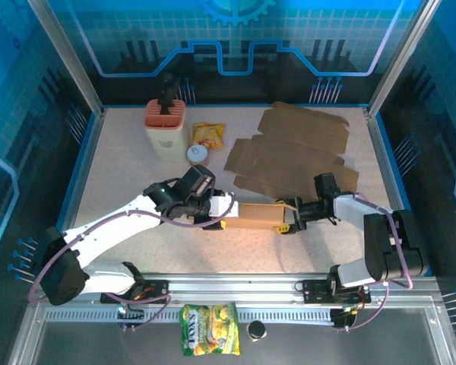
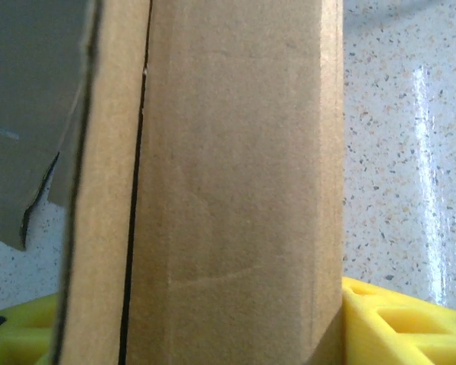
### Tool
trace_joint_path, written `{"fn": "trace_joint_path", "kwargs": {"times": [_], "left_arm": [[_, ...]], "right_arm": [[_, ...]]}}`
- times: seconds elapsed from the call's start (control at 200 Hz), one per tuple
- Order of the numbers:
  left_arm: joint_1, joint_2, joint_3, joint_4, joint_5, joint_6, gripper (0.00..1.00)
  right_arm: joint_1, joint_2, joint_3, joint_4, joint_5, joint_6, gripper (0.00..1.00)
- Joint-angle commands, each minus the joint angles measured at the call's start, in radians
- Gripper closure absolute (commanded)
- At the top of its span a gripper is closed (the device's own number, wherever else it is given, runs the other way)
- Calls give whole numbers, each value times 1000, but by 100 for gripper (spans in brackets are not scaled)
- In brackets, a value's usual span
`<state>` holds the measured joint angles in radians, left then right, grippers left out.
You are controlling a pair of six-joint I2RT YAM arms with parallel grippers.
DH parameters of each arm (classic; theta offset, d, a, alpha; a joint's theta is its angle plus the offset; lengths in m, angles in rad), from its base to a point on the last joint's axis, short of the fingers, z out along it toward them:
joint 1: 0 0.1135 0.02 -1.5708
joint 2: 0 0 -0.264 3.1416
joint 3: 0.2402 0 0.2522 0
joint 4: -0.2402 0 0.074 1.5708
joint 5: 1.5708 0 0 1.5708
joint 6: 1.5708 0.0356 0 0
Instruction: Fold the paper box
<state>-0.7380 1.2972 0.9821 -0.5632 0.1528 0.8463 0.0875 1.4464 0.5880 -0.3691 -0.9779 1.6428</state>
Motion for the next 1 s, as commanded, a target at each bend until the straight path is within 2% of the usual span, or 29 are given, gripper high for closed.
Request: {"fn": "trace_joint_path", "kwargs": {"times": [0.0, 0.13, 0.22, 0.355, 0.515, 0.585, 0.655, 0.77, 0.85, 0.915, 0.995], "left_arm": [[22, 25, 32, -8, 50, -36, 40], [45, 46, 54, -31, 52, -87, 41], [56, 66, 74, -56, 64, -122, 44], [67, 90, 100, -78, 60, -169, 46], [81, 111, 138, -120, 21, -230, 46], [85, 111, 145, -134, -2, -259, 46], [87, 101, 143, -140, -18, -287, 46], [95, 83, 136, -160, -26, -328, 45], [98, 70, 120, -166, -22, -343, 45], [102, 64, 109, -172, -22, -349, 45], [105, 58, 104, -176, -22, -353, 45]], "right_arm": [[-43, 20, 54, -106, 91, -51, 32], [-80, -4, 229, -309, 174, -212, 21], [-110, -22, 285, -356, 202, -248, 17], [-150, -87, 333, -363, 286, -262, 16], [-128, -221, 452, -479, 517, -376, 19], [-77, -289, 479, -514, 626, -415, 22], [14, -361, 462, -494, 722, -418, 25], [237, -442, 387, -385, 854, -353, 31], [383, -467, 324, -230, 951, -295, 33], [471, -453, 297, -110, 986, -270, 33], [525, -405, 299, -69, 982, -256, 32]]}}
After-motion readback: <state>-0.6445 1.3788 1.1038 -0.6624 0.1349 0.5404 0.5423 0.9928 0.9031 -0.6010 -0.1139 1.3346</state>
